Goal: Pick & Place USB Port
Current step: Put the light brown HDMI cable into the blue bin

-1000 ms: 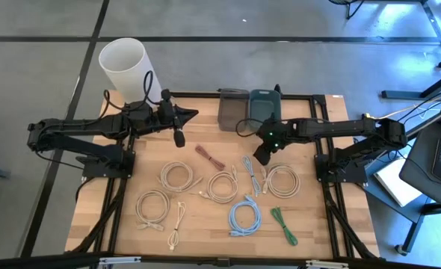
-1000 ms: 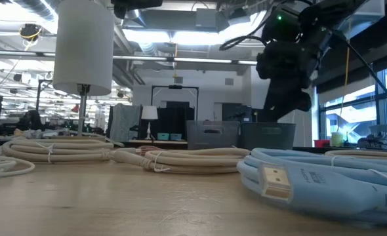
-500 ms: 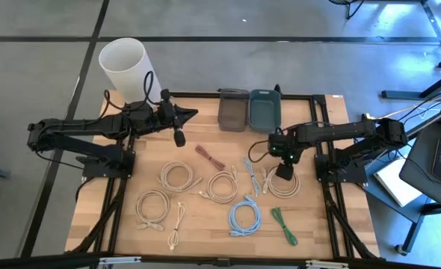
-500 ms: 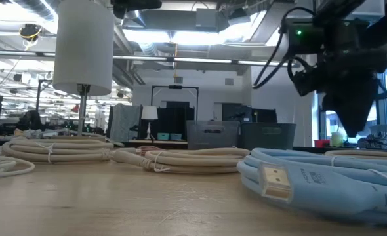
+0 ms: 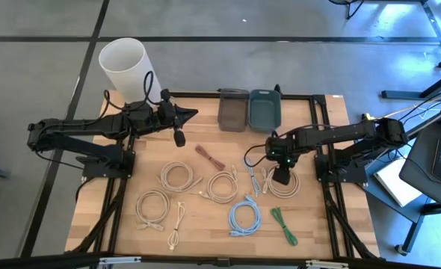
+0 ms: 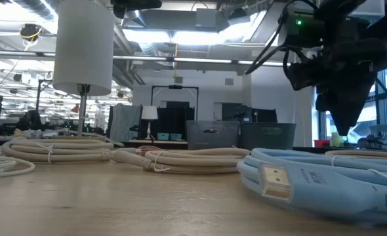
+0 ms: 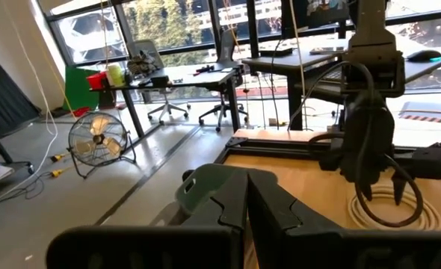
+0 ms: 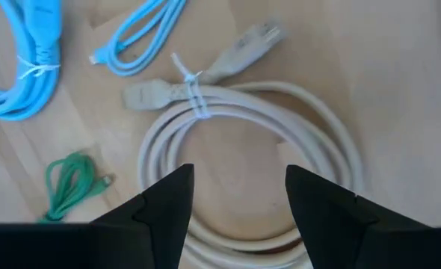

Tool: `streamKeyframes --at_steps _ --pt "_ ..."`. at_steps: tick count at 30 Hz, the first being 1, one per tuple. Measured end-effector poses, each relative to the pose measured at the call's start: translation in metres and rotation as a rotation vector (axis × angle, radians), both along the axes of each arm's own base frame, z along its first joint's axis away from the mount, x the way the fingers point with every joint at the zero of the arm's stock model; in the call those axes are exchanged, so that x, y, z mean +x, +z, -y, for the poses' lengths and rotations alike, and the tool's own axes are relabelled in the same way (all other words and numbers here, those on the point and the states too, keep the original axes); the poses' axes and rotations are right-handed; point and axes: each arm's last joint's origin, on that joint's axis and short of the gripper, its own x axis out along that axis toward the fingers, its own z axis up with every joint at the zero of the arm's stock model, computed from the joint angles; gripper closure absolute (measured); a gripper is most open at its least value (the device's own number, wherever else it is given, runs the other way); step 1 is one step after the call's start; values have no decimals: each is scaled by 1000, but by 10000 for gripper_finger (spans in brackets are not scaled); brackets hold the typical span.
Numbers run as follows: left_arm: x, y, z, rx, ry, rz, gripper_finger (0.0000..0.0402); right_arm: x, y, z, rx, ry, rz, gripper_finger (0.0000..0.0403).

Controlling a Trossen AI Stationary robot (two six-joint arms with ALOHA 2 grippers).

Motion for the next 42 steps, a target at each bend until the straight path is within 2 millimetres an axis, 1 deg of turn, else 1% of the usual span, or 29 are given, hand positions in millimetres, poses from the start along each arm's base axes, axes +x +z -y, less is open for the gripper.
streamKeyframes --at_steps 6,12,15,19,22,30,32,34,36,40,42 --pt "0 0 0 7 -1 -2 396 0 -1 4 -151 11 -2 183" --pt "0 0 0 7 -1 -2 396 -1 -3 7 -229 14 -8 183" --pt "0 0 0 7 -2 -2 396 -6 -14 7 -232 36 -55 183" --pt "0 0 0 7 -3 -2 396 -13 -36 5 -183 62 -157 183" --pt "0 0 0 7 -5 -2 396 -13 -47 4 -167 85 -195 183" --pt "0 0 0 7 -5 -1 396 -9 -53 5 -174 93 -215 185" --pt "0 0 0 7 -5 -1 396 -9 -53 5 -176 86 -217 196" --pt "0 0 0 7 -5 -1 396 -9 -54 6 -182 77 -220 221" --pt "0 0 0 7 -5 -1 396 -9 -54 6 -190 62 -223 257" --pt "0 0 0 7 -5 -1 396 -8 -53 6 -198 21 -225 353" --pt "0 0 0 7 -5 -1 396 -8 -53 6 -198 -1 -225 359"
